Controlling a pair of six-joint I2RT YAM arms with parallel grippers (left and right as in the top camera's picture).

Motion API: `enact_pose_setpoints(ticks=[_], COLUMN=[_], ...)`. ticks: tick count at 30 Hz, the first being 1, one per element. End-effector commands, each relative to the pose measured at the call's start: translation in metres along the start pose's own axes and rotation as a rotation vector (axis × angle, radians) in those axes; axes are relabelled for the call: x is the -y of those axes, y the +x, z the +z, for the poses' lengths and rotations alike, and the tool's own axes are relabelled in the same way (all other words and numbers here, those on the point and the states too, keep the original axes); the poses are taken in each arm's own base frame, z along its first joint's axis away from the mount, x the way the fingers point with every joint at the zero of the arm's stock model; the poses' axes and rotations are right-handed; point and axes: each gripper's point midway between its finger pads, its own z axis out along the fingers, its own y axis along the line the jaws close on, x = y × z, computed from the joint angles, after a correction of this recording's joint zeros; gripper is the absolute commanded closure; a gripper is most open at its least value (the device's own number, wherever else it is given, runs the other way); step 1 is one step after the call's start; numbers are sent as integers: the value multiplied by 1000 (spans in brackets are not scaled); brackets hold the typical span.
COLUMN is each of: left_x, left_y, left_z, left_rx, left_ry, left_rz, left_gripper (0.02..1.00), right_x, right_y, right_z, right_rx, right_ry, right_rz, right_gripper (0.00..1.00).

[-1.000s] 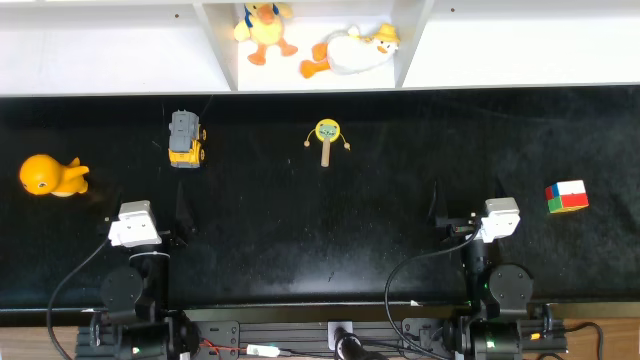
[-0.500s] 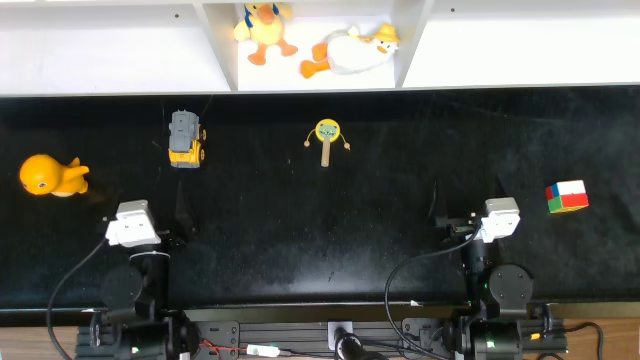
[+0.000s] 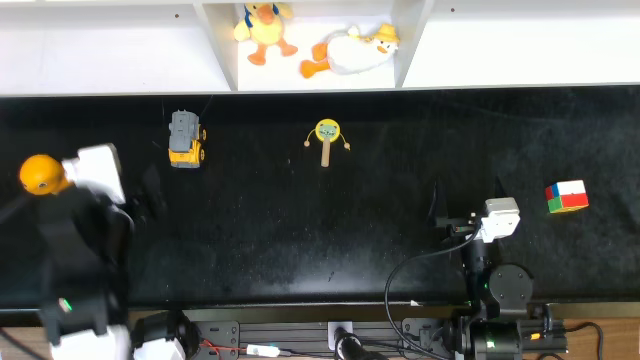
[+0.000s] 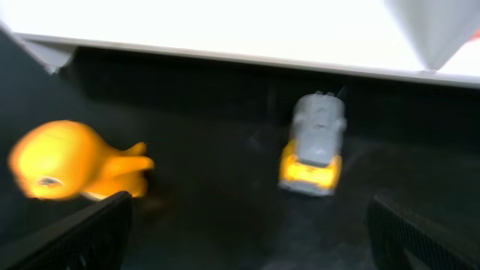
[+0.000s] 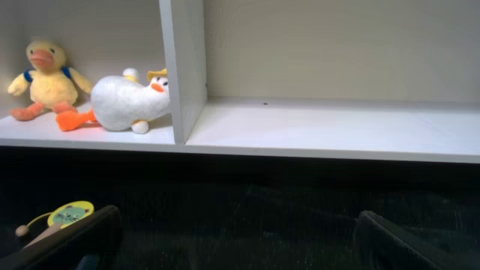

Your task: Store Toys

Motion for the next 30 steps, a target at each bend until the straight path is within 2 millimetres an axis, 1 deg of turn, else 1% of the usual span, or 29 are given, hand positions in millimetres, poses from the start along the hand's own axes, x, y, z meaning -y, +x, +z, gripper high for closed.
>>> enact_pose_setpoints(ticks=[1, 3, 4, 8, 11, 15, 18, 20, 23, 26, 30], left_x=[-27, -37, -45, -79, -95, -106, -123, -142, -162, -168, -165], left_y=[-35, -49, -53, -60, -61, -64, -56, -48, -37, -25, -10], left_z=[22, 35, 41, 55, 58, 52, 46, 43, 45, 55, 74], left_rx=[-86, -98, -107, -126, -108, -54, -56, -68, -78, -115, -165], left_ry=[-29, -14, -28, -87, -86, -12, -9, -44, -53, -48, -8], left_rz=[153, 166, 156, 100, 68, 80, 65, 18, -40, -67, -88], left_gripper=[23, 23, 23, 25, 25, 23, 23, 25, 20, 20, 20], right_x=[-2, -2, -2, -2, -2, -2, -2, -2, -2, -2, -2], right_y=[4, 4, 4, 4, 4, 4, 4, 4, 4, 4, 4], right_z=[0, 0, 0, 0, 0, 0, 0, 0, 0, 0, 0], right_rx=[-2, -2, -2, -2, -2, -2, -2, -2, -2, -2, -2], right_ry=[-9, -9, -9, -9, -9, -9, -9, -9, -9, -9, -9], right_rz=[5, 5, 5, 5, 5, 5, 5, 5, 5, 5, 5], right_gripper=[5, 5, 5, 7, 5, 5, 5, 5, 5, 5, 5])
